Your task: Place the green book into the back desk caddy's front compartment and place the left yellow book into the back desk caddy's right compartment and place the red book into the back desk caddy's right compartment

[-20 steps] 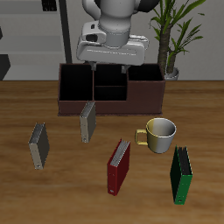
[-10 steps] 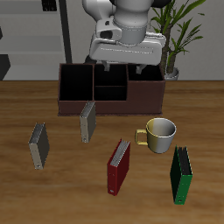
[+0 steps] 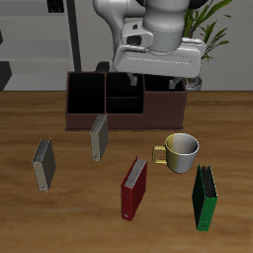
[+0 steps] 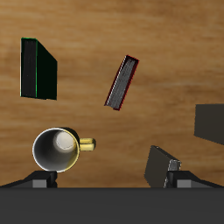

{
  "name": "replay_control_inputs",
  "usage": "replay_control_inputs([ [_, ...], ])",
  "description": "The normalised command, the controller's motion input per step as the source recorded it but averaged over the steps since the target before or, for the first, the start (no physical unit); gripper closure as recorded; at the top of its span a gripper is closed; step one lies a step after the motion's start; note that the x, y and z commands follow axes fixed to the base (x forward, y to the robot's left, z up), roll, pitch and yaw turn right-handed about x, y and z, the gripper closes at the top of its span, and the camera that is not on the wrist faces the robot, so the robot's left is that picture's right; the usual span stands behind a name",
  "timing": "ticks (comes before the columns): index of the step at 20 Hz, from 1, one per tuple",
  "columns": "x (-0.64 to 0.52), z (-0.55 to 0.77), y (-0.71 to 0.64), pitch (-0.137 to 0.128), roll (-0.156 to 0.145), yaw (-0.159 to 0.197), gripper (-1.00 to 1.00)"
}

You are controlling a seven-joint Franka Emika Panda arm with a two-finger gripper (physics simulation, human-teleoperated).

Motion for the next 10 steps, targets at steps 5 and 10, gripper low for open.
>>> replay_control_inputs([
  [5, 0.27, 0.00, 0.43, -0.014, -0.008, 0.003, -1.00],
  [10, 0.07, 0.00, 0.60, -0.053, 0.083, 0.039, -1.00],
])
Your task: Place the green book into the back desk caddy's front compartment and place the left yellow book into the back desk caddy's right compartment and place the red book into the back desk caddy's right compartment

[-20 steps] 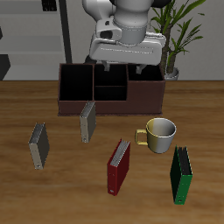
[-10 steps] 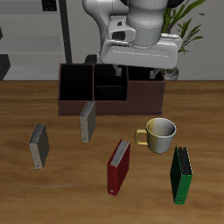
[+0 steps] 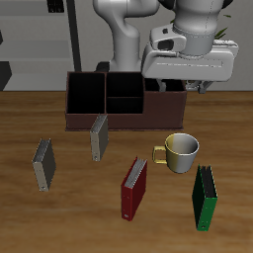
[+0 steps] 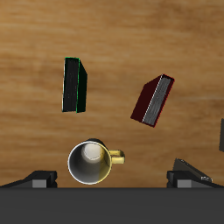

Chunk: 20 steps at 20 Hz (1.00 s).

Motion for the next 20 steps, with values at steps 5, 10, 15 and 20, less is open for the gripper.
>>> replay_control_inputs([
  [5, 0.25, -0.19, 0.40, -0.021, 0.043, 0.010, -1.00],
  [10, 0.35, -0.08, 0.24, 0.014, -0.030, -0.034, -1.00],
  [15, 0.26, -0.11, 0.36, -0.004, 0.004, 0.002, -1.00],
  [20, 0.13, -0.27, 0.34, -0.004, 0.027, -0.016, -1.00],
])
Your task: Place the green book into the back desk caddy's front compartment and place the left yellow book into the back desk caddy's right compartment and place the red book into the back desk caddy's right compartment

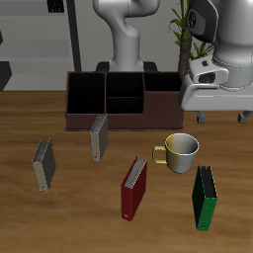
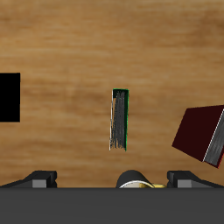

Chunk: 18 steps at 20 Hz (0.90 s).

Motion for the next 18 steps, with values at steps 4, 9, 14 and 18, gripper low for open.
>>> replay_control_inputs([
  [4, 0.13, -0.42, 0.20, -0.024, 0.003, 0.011, -1.00],
  [9, 0.23, -0.36, 0.02, 0.012, -0.007, -0.013, -1.00],
  [14, 0.23, -0.20, -0.11, 0.008, -0.022, -0.004, -1.00],
  [18, 0.14, -0.18, -0.15, 0.006, -0.036, -0.037, -1.00],
])
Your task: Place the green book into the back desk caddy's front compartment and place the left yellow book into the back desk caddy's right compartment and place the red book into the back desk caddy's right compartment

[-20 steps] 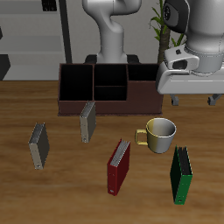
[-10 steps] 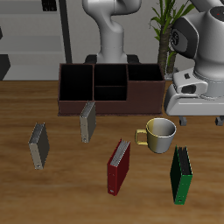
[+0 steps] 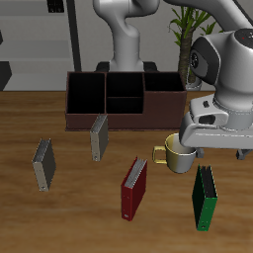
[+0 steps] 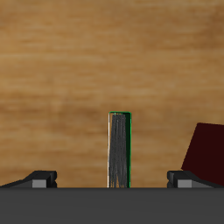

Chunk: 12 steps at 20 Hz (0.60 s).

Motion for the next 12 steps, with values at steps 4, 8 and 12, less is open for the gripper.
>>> replay_control_inputs([
  [4, 0.10, -0.30, -0.08, 0.033, -0.016, -0.003, -1.00],
  [8, 0.03, -0.23, -0.06, 0.020, -0.004, -0.008, -1.00],
  [12, 0.08, -0.44, -0.15, 0.035, -0.029, -0.035, -1.00],
])
